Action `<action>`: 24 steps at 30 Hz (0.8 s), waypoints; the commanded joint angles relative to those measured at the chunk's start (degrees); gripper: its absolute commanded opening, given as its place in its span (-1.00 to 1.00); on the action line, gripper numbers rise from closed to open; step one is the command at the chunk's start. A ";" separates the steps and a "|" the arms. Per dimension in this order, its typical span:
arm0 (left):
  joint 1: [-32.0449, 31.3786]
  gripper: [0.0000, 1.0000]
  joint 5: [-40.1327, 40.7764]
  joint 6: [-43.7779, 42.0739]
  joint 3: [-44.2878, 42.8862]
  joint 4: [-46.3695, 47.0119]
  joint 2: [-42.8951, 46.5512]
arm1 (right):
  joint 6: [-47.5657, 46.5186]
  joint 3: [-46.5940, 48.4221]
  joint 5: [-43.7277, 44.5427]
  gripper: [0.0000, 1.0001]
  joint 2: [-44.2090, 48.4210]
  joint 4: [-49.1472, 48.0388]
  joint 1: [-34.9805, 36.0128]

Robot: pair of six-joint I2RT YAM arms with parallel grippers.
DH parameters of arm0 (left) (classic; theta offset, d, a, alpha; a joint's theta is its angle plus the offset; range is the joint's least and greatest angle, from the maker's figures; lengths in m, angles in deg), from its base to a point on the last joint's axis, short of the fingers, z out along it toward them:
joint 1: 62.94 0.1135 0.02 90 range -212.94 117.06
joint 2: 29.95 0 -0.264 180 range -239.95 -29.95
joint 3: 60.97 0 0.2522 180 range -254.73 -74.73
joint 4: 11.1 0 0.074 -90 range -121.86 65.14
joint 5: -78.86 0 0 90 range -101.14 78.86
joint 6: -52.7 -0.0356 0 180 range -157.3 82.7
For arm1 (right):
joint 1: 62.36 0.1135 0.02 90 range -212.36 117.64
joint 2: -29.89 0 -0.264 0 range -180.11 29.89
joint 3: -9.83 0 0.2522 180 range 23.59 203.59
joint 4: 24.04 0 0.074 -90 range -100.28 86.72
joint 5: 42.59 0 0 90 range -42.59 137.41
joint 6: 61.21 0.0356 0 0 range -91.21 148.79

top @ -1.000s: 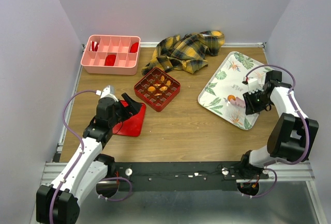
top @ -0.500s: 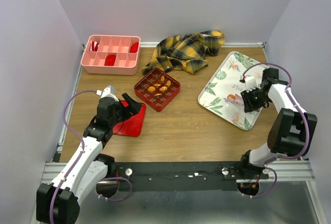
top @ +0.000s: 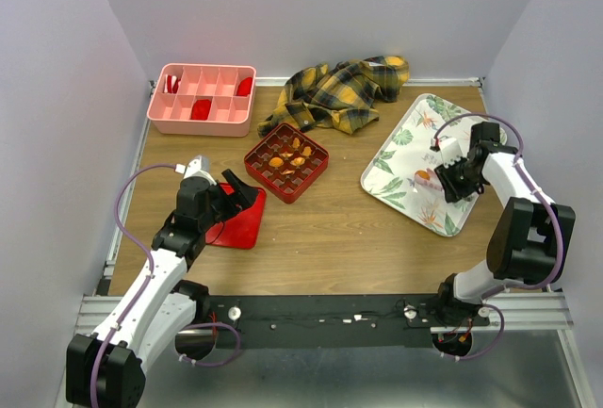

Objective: Pack the cookies

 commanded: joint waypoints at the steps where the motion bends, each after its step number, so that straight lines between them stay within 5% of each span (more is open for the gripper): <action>1: 0.53 0.97 -0.58 -0.47 -0.03 0.80 0.09 | -1.25 -1.10 1.63 -0.22 1.02 -1.34 0.32; 10: 0.53 0.97 -0.41 -0.39 0.14 0.27 0.70 | -0.90 1.27 -2.41 -0.53 3.13 -0.02 2.25; 24: 0.53 0.97 -0.23 -0.47 -0.47 -0.52 1.32 | 1.74 6.89 -7.07 -0.58 3.74 0.95 15.78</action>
